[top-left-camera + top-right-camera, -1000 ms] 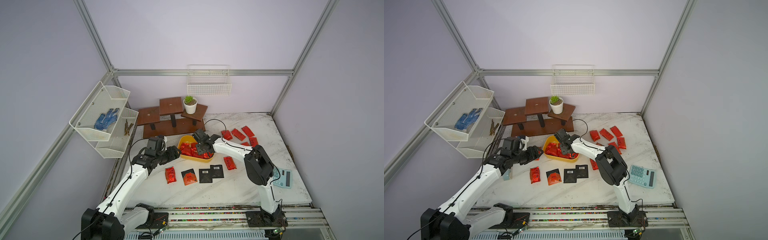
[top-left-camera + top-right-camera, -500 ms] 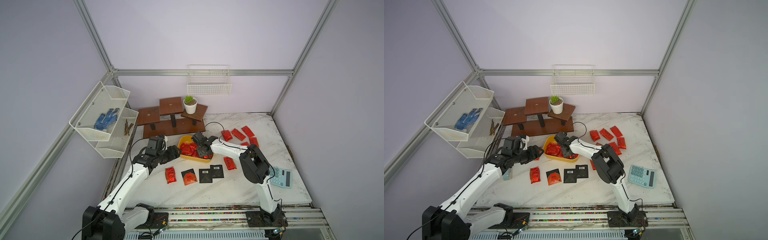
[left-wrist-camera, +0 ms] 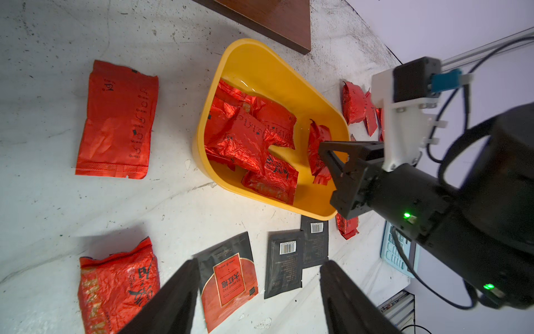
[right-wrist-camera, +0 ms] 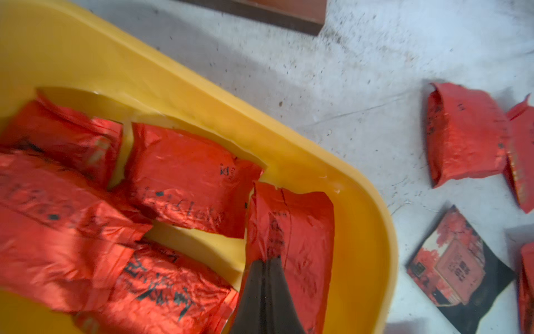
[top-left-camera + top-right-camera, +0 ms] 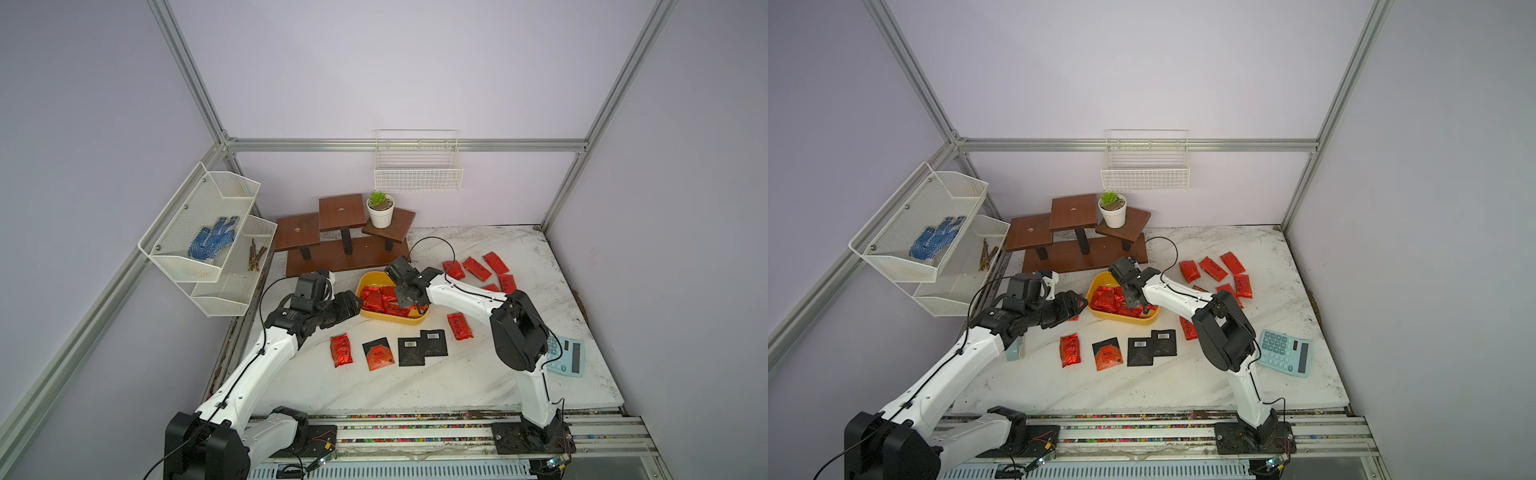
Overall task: Take the tea bags out of the storage box
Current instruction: Pick up the tea bag from the storage box.
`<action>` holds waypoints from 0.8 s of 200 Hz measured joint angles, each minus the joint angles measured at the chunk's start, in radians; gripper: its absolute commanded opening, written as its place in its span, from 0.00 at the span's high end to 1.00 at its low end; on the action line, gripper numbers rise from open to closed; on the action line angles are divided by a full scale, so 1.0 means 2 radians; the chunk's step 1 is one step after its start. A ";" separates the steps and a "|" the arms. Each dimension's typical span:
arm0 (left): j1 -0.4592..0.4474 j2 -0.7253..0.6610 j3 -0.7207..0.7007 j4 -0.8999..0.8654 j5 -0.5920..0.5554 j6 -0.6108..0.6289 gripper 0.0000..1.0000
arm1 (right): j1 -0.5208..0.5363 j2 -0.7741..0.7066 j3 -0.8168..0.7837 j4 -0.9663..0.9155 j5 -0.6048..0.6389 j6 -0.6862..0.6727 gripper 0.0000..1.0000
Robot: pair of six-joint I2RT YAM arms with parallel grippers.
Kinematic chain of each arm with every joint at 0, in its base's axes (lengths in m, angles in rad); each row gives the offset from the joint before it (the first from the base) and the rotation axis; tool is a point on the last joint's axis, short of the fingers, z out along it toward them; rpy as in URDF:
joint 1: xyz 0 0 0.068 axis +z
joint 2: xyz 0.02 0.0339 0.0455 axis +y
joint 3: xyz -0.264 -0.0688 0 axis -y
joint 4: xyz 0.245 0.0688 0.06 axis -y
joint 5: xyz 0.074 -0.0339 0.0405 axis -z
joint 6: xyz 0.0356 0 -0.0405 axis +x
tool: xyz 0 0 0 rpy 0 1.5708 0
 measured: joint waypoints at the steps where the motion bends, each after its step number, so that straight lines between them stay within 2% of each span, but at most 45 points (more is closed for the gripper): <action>1: 0.000 0.000 0.000 0.000 0.000 0.000 0.31 | 0.000 -0.001 0.000 0.000 0.000 0.000 1.00; 74: -0.025 0.010 0.002 0.000 0.000 -0.002 0.31 | -0.004 -0.088 -0.019 0.000 0.021 -0.006 1.00; 117: -0.053 0.033 0.022 0.002 -0.002 -0.009 0.31 | -0.027 -0.186 -0.135 0.013 0.049 -0.014 1.00; 142: -0.071 0.049 0.035 0.015 -0.002 -0.011 0.32 | -0.058 -0.239 -0.230 0.040 0.054 -0.013 1.00; 160: -0.082 0.063 0.041 0.023 -0.002 -0.013 0.32 | -0.084 -0.252 -0.285 0.058 0.054 -0.010 1.00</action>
